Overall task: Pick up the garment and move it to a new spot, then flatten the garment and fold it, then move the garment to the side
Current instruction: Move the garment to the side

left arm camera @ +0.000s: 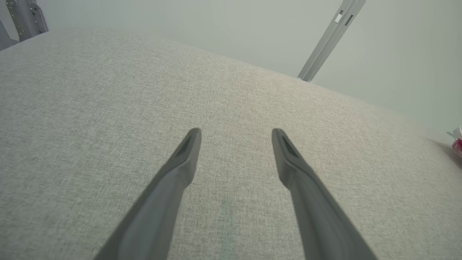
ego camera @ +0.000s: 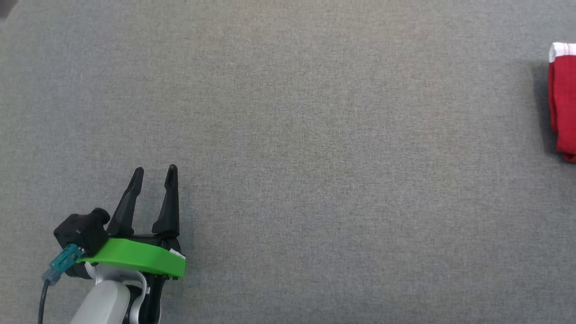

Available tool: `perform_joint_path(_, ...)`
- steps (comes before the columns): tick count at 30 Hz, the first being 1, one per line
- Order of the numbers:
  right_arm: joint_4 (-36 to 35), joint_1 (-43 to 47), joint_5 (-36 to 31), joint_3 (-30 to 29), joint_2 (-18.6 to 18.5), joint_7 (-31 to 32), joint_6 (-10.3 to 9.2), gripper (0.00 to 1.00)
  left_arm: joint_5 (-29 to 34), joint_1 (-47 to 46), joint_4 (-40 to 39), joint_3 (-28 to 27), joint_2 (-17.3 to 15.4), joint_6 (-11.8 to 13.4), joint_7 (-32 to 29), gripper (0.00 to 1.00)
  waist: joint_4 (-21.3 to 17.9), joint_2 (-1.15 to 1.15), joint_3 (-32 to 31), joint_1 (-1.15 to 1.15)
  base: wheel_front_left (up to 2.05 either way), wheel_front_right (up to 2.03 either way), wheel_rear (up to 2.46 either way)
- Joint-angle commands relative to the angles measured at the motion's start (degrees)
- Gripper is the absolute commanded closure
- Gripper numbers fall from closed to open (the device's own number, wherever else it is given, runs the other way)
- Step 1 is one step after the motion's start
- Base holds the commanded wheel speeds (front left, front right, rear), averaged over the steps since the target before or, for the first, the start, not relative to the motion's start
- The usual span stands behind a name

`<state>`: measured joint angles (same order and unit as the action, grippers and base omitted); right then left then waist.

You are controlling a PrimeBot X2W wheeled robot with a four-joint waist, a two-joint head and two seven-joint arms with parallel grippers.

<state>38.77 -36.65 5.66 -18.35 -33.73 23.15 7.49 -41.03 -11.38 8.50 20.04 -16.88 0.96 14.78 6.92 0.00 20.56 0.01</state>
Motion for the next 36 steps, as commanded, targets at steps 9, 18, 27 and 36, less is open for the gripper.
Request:
perform_joint_path(9,0.2,3.2,0.7,1.4,3.6,-10.0,0.0,0.0,3.1,1.9,0.4,-0.9,-1.3,1.3,0.4,0.0,-3.1,0.0,-6.5,-0.01,0.0,0.0,0.0)
perform_joint_path(18,-13.3,15.7,5.0,9.3,7.0,-23.1,-0.01,0.0,5.4,7.2,0.9,-3.8,-0.3,1.6,0.4,0.0,-6.5,0.0,-14.9,-0.01,0.0,0.0,0.0)
perform_joint_path(27,-22.2,28.7,4.6,11.7,13.3,-34.0,-0.01,0.0,7.7,11.1,5.7,-5.6,1.8,-0.5,0.4,0.0,-7.4,0.0,-19.8,-0.01,0.0,0.0,0.0)
perform_joint_path(36,-24.8,34.8,3.6,15.8,20.6,-38.1,0.0,0.0,11.6,12.1,10.4,-9.3,5.1,-3.3,0.4,0.0,-6.3,0.0,-21.3,-0.01,0.0,0.0,0.0)
